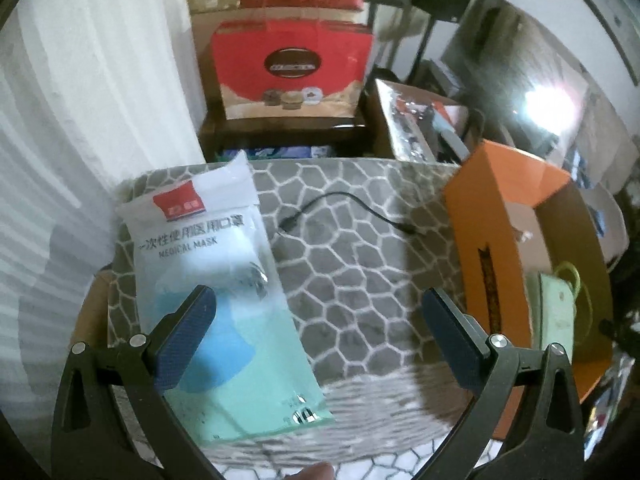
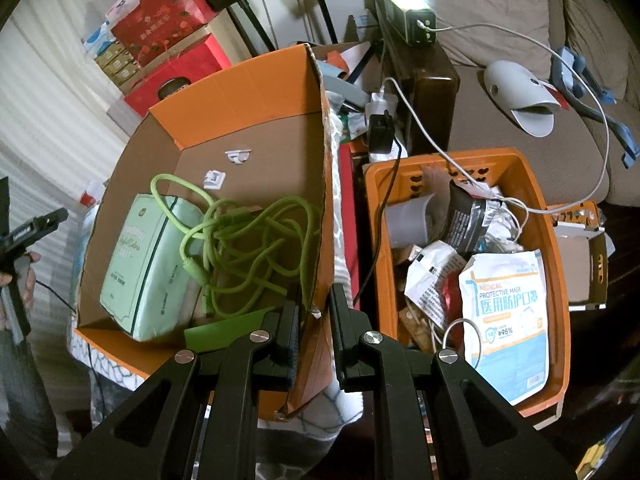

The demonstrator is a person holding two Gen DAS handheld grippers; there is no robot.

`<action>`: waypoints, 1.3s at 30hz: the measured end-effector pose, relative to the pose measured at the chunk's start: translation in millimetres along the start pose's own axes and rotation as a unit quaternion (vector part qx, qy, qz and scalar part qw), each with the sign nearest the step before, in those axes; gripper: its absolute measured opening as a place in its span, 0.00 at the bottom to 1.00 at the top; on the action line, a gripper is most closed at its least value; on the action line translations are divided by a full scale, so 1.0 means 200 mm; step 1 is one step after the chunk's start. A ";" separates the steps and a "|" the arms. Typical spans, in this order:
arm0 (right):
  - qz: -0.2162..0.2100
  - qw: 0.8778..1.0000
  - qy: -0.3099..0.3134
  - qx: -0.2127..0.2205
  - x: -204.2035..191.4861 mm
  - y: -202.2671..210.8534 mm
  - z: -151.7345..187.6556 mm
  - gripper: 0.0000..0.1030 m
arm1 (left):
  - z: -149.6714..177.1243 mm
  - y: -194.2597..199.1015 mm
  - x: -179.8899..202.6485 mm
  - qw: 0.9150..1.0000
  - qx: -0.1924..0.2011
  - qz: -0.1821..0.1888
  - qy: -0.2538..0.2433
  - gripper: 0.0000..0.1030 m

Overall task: Organize objects
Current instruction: 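Move the left tool out of the box back over the table, then roll the left tool and close its gripper on the thin black cable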

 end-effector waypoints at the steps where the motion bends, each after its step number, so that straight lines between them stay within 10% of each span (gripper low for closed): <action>1: 0.000 1.000 0.000 0.000 0.00 0.00 0.00 0.12 | -0.02 -0.01 -0.02 1.000 0.000 0.000 0.004 1.00; 22: 0.008 1.000 0.006 0.001 -0.02 0.00 0.00 0.12 | -0.12 -0.48 0.14 0.994 -0.082 0.053 0.052 0.92; 39: 0.007 1.000 0.003 0.001 -0.01 0.00 0.01 0.12 | -0.13 -0.72 0.25 0.984 -0.103 0.053 0.134 0.56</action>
Point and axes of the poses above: each gripper's, at about its wrist camera, not at the fingertips, and y roughly against the way its jaws point, x to its right, z to its underside, the point moved 10 cm from there along -y, roughly the way its jaws point, and after that the axes turned 12 degrees about z, right-handed, at the moved point
